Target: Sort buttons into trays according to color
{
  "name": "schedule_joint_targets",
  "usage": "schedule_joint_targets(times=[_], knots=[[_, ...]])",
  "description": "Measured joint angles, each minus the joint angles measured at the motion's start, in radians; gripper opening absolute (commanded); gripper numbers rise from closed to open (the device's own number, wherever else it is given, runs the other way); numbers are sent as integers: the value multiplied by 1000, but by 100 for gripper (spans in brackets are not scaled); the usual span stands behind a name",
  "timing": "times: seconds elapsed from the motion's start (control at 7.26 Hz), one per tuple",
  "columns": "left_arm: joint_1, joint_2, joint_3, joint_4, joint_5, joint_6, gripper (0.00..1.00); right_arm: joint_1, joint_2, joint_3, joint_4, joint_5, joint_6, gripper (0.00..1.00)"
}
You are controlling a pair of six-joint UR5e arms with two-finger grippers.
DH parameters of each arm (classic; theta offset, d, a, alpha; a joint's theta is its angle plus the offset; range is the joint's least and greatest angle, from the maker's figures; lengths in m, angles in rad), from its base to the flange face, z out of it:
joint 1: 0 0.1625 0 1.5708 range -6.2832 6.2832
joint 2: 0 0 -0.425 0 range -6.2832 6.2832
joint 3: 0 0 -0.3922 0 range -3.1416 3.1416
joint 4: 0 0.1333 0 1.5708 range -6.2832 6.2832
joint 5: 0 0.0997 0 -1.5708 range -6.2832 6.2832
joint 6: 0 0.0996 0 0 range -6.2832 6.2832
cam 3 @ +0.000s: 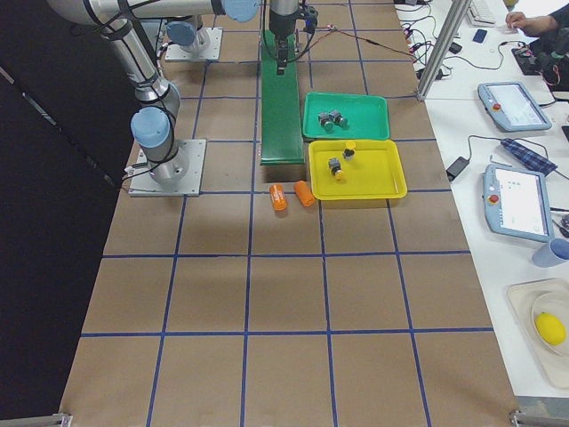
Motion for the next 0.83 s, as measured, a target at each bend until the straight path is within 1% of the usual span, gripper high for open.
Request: schedule_joint_targets(times=[0.41, 0.83], knots=[[0, 0, 0, 0, 0, 0, 100, -7, 2, 5, 0, 10, 0, 100], [0, -2, 1, 0, 0, -1, 100, -44, -2, 5, 8, 8, -2, 100]])
